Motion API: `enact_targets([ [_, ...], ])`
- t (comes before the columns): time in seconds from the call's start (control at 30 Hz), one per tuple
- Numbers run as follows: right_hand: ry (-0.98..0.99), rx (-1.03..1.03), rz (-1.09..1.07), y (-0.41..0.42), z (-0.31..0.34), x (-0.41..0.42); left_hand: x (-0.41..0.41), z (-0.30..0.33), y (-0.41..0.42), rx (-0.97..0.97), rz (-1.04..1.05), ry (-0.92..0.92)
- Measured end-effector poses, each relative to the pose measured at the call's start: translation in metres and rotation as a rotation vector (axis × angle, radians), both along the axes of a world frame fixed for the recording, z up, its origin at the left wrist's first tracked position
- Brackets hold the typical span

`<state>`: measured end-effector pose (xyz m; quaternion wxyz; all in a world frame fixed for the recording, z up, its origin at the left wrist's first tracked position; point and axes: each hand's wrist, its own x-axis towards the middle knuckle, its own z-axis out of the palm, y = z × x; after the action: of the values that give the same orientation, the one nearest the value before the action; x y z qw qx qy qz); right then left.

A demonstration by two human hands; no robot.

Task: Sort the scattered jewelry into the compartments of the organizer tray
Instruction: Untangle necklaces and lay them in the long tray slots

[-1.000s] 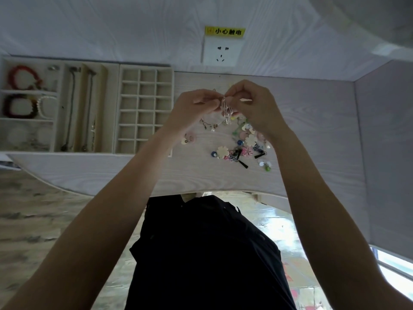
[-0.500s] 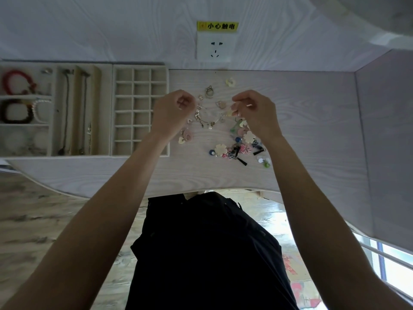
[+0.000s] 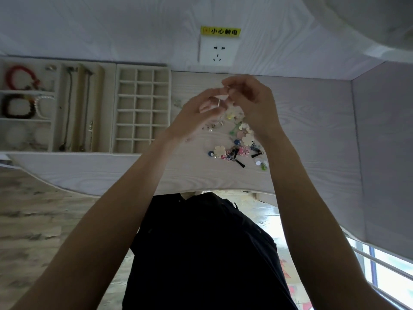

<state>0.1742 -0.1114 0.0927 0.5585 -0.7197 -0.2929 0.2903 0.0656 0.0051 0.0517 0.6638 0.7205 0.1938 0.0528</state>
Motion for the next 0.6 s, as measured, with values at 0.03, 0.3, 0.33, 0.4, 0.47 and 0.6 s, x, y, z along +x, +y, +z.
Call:
enact_targets([
  [0.03,-0.009,0.006,-0.031,0.002,0.004,0.001,0.000,0.002,0.002,0.026,0.070,0.006],
  [0.3,0.090,-0.005,-0.192,0.014,0.025,0.014,-0.025,-0.002,0.042,0.282,0.373,0.244],
  [0.33,0.090,-0.008,-0.191,0.017,0.024,0.016,-0.029,-0.003,0.047,0.220,0.460,0.254],
  [0.4,0.083,-0.016,-0.184,0.027,0.021,0.017,-0.043,-0.003,0.060,0.031,0.636,0.242],
  [0.47,0.095,-0.020,-0.193,0.040,0.012,0.016,-0.062,-0.002,0.072,-0.164,0.750,0.190],
  [0.6,0.149,-0.048,-0.168,0.079,-0.009,0.000,-0.119,-0.001,0.087,-0.320,0.869,0.128],
])
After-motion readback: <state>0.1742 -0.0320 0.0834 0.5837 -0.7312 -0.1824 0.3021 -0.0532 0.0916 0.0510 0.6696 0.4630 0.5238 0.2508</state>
